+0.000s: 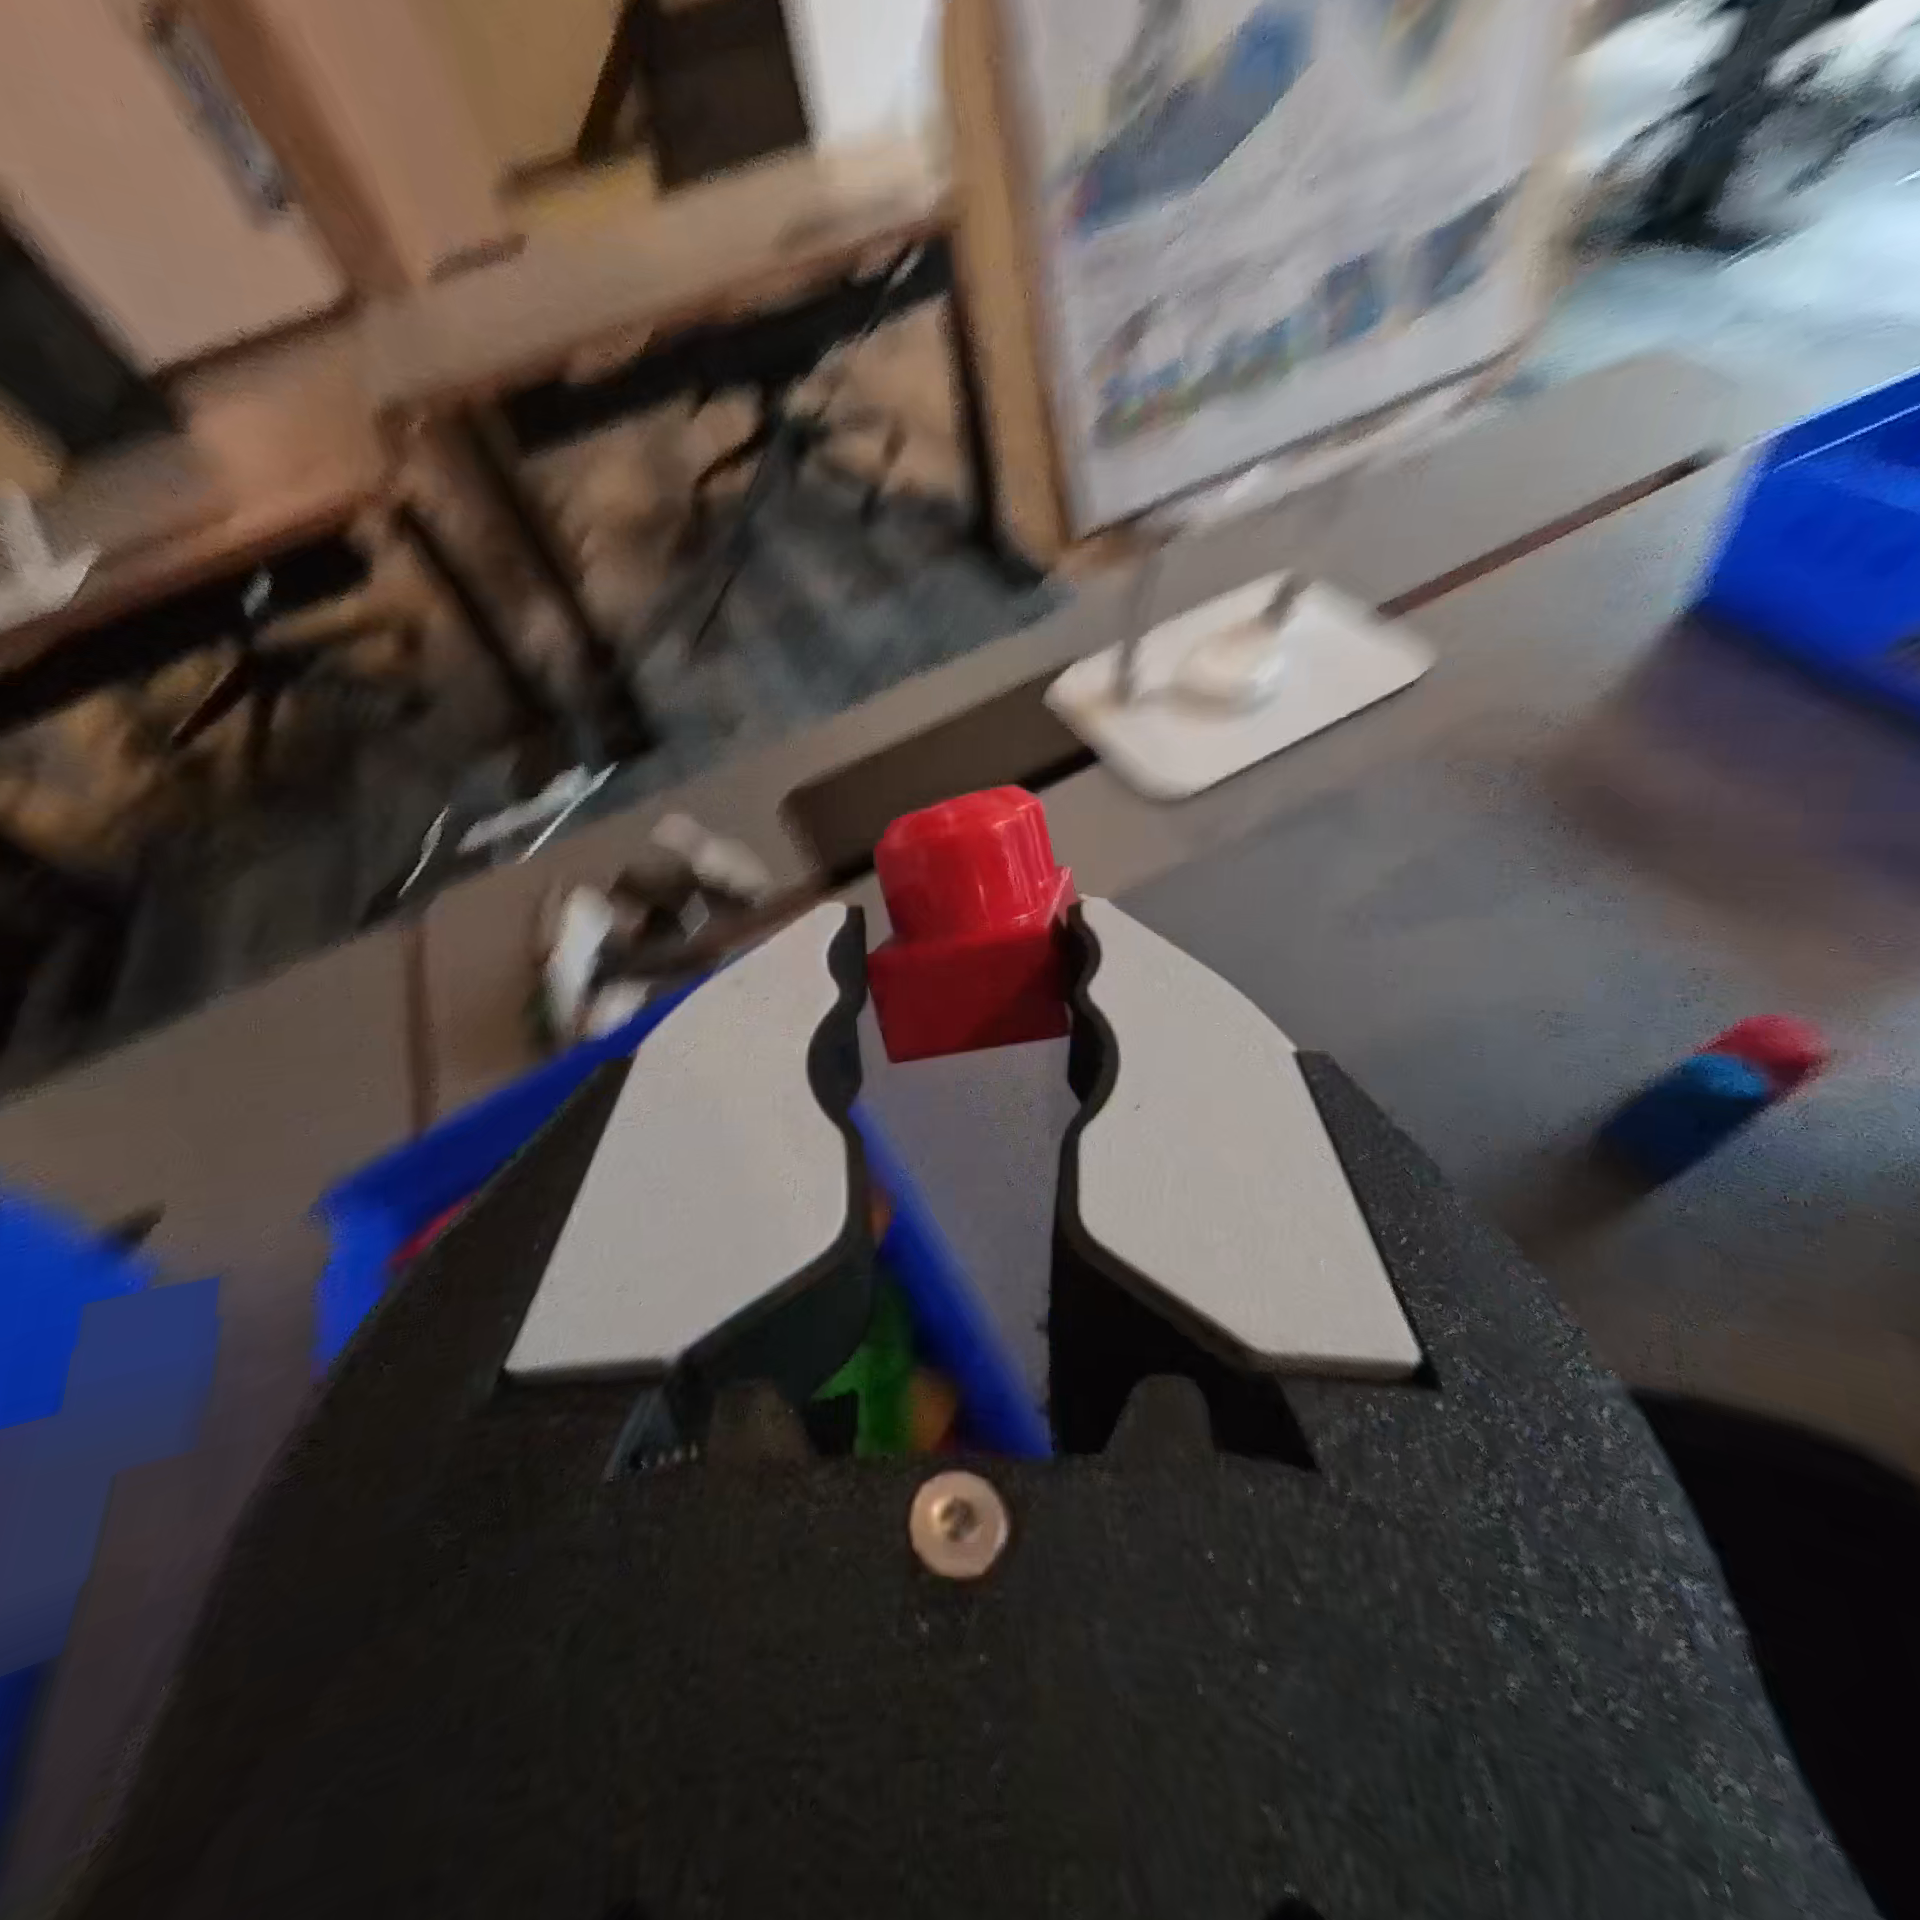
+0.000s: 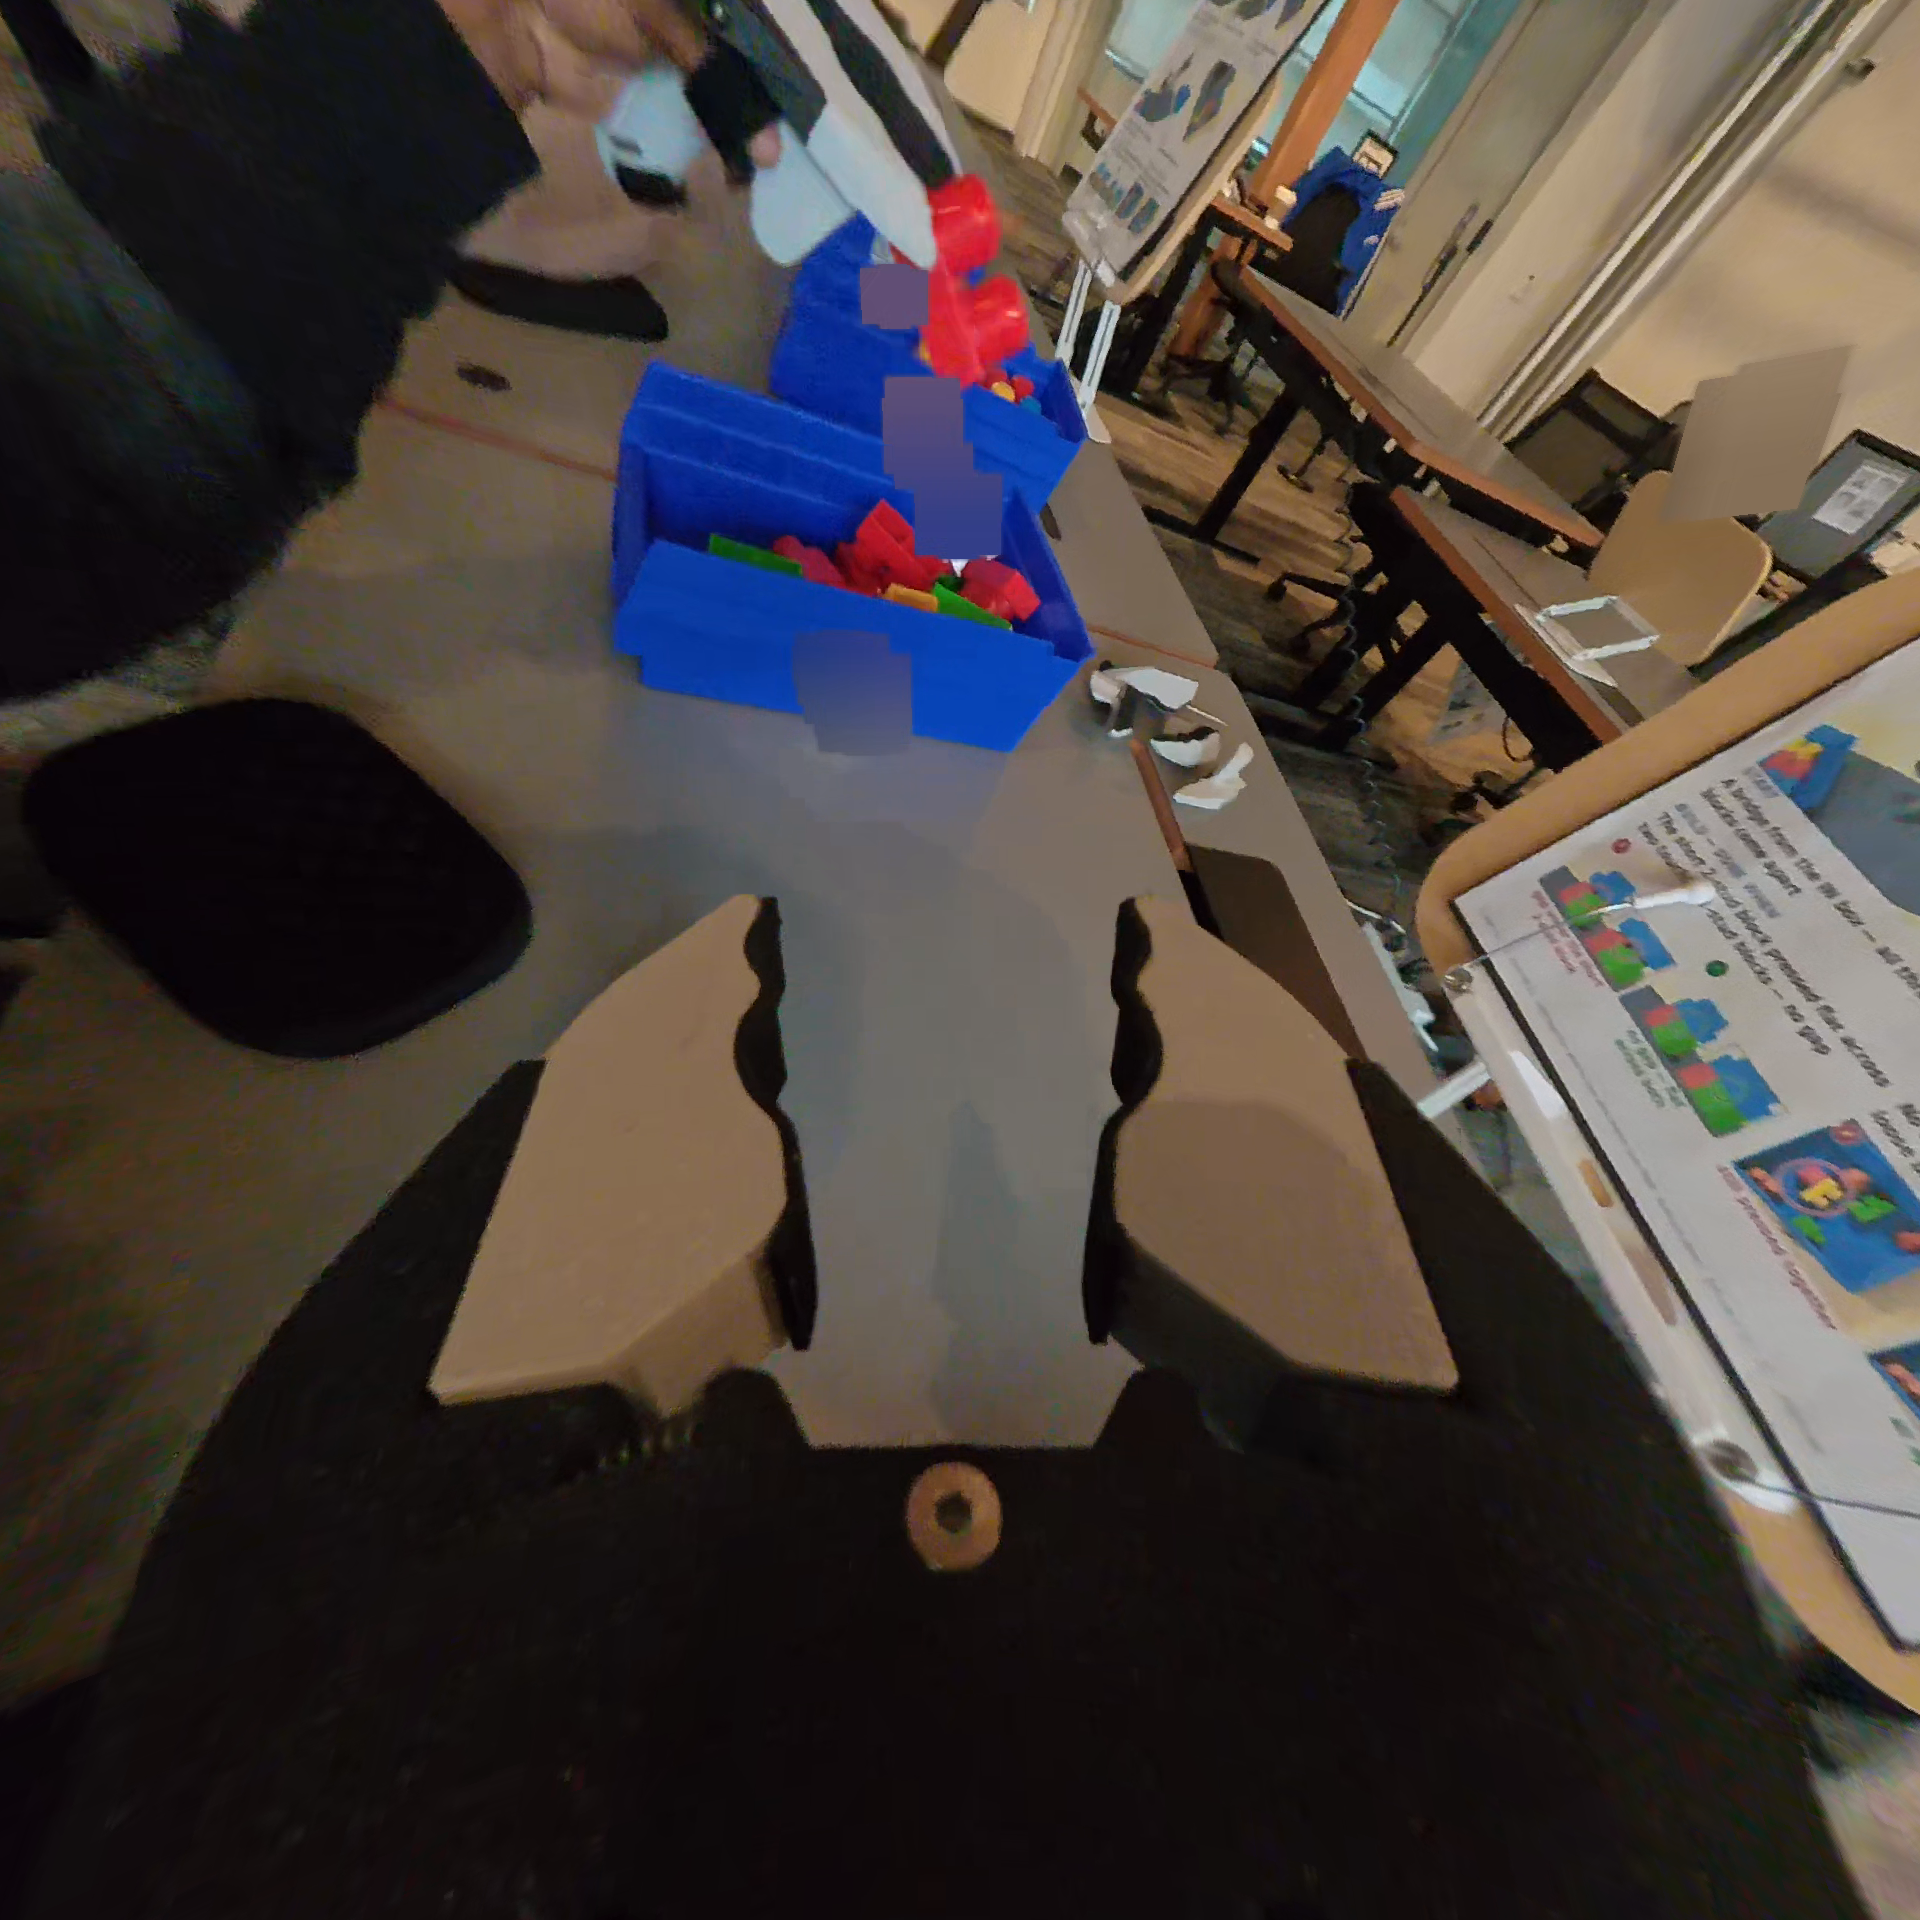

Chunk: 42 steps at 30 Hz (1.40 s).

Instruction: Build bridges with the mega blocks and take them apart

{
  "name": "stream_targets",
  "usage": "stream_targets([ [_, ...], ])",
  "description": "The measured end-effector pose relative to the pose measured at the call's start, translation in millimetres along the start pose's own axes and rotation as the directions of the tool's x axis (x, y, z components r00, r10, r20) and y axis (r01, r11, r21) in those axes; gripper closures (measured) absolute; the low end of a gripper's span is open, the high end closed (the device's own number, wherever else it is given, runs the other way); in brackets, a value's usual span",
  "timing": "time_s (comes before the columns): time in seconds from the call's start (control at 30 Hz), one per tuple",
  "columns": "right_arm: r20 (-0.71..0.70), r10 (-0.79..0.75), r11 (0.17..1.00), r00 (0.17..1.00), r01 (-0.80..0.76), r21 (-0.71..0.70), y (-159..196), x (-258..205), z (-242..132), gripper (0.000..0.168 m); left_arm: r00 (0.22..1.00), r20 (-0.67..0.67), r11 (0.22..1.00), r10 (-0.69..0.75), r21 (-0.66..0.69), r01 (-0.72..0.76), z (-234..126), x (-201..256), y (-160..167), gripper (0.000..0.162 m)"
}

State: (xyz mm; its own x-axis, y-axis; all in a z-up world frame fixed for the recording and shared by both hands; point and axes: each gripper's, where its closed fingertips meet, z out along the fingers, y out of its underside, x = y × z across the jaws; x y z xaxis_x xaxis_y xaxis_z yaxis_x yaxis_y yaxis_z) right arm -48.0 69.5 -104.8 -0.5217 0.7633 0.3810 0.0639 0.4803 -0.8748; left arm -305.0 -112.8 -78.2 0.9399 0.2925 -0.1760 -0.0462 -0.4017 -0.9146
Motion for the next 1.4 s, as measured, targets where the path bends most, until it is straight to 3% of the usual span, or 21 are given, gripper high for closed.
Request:
stream_targets([
  [0.1, 0.01, 0.054, 0.997, 0.998, -0.054, 0.05, -4.7, 2.2, 5.1, 0.107, 0.975, -0.215, 0.976, 0.062, 0.215, -0.015, 10.9, 70.1, -53.8, 0.126],
  [0.2, 0.015, 0.099, 0.989, 0.995, -0.1, 0.11, -10.6, 5.9, 7.9, 0.104, 0.893, -0.427, 0.913, 0.139, 0.404, 0.051, 8.7, 138.7, -94.5, 0.126],
  [0.37, 0.096, 0.15, 0.947, 0.984, -0.171, 0.273, -36.8, -0.2, 2.0, 0.098, 0.722, -0.641, 0.832, 0.261, 0.529, 0.168, 2.4, 213.1, -113.0, 0.126],
  [0.57, 0.113, 0.172, 0.93, 0.979, -0.199, 0.309, -46.7, -3.3, 5.9, 0.097, 0.609, -0.725, 0.828, 0.322, 0.528, 0.191, 16.5, 240.5, -105.5, 0.126],
  [0.77, 0.133, 0.201, 0.924, 0.971, -0.233, 0.303, -43.2, -3.2, 15.8, 0.112, 0.586, -0.741, 0.861, 0.328, 0.49, 0.138, 35.0, 254.4, -96.1, 0.126],
  [0.83, 0.124, 0.188, 0.935, 0.974, -0.216, 0.282, -38.6, -3.1, 18.2, 0.129, 0.584, -0.739, 0.859, 0.334, 0.494, 0.134, 36.4, 257.2, -96.3, 0.126],
  [0.97, 0.118, 0.172, 0.948, 0.978, -0.197, 0.252, -36.5, -4.1, 16.3, 0.13, 0.581, -0.736, 0.867, 0.348, 0.488, 0.099, 37.9, 258.7, -89.9, 0.125],
  [1.1, 0.111, 0.114, 0.965, 0.987, -0.137, 0.224, -30.0, -5.2, 13.0, 0.13, 0.58, -0.72, 0.892, 0.381, 0.45, -0.027, 45.6, 264.4, -72.5, 0.105],
  [1.27, 0.116, 0.084, 0.981, 0.99, -0.103, 0.165, -19.3, -6.8, 12.6, 0.13, 0.578, -0.709, 0.897, 0.405, 0.429, -0.103, 53.5, 270.4, -62.4, 0.124],
  [1.4, 0.118, 0.085, 0.991, 0.989, -0.096, 0.094, -7.9, -7.3, 10.8, 0.13, 0.565, -0.728, 0.913, 0.388, 0.389, -0.126, 59.3, 275.7, -56.1, 0.125],
])
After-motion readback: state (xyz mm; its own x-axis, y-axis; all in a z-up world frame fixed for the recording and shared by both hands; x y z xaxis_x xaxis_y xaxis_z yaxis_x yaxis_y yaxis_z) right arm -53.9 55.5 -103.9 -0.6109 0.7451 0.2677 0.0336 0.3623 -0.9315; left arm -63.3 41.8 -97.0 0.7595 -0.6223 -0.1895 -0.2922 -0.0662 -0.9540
